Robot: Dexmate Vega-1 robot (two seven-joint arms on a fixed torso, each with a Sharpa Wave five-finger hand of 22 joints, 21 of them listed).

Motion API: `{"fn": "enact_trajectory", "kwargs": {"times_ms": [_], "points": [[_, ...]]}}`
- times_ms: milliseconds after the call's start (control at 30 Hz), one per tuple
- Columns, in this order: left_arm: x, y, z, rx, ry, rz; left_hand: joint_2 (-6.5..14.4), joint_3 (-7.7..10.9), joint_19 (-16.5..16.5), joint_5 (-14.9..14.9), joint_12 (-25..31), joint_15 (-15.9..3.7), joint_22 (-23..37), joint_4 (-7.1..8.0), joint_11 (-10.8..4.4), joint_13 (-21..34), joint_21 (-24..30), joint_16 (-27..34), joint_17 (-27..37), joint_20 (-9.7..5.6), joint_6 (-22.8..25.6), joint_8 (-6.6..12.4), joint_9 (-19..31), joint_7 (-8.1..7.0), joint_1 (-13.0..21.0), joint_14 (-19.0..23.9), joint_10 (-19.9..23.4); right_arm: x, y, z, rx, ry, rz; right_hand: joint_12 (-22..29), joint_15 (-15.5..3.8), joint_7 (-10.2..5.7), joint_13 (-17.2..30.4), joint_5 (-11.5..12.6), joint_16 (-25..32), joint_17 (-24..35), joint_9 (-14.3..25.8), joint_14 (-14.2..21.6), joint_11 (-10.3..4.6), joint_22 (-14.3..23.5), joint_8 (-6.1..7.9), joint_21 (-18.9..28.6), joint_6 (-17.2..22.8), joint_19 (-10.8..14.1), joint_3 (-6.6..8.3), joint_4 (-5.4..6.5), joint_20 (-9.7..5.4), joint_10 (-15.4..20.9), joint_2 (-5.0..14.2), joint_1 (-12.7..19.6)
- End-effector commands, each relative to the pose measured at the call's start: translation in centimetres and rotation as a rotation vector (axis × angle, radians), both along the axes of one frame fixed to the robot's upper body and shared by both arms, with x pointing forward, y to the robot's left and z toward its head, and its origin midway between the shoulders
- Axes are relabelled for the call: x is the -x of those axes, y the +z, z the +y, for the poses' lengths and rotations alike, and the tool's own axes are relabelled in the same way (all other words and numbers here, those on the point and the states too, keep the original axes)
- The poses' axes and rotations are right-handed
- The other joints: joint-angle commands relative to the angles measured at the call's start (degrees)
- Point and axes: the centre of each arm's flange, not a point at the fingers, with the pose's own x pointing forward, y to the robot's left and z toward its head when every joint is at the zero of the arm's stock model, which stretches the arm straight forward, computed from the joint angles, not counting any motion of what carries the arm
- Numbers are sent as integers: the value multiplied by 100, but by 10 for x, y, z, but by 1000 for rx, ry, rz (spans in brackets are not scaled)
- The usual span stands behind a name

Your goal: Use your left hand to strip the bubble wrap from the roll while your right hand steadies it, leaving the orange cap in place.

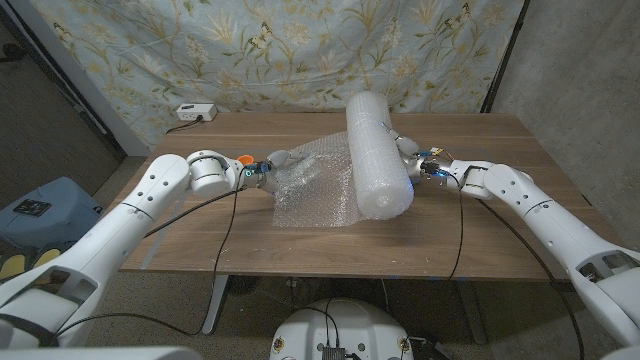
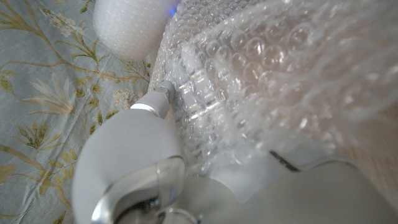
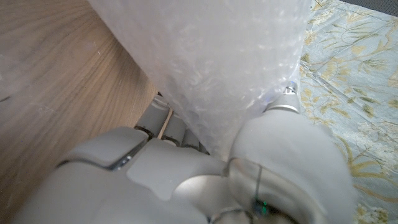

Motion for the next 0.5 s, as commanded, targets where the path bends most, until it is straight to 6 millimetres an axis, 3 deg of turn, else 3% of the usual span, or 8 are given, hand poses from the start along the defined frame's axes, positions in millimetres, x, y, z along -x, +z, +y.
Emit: {"fn": "enact_trajectory", "kwargs": {"times_ms": [33, 500], "points": [[4, 6, 9, -20, 14, -14, -9, -27, -5, 24, -18, -27, -3, 1, -81, 18, 55, -17, 5, 8, 125, -17, 19, 153, 66, 22, 126, -1, -2, 2, -19, 11, -12, -32, 33, -6, 6, 43, -24, 1, 17, -44, 6, 13, -28, -22, -17, -42, -64, 6, -1, -34, -5, -82], [9, 8, 18, -27, 33, -17, -1, -27, -20, 24, -41, -31, -6, 3, -84, 23, 85, -25, 10, 10, 109, -40, 21, 143, 71, 23, 131, -5, -3, 4, -38, 20, -23, -88, 65, -2, 8, 121, -54, -31, 10, -125, 51, 14, -78, -59, -68, -80, -114, 35, 29, -80, -11, -148]]}}
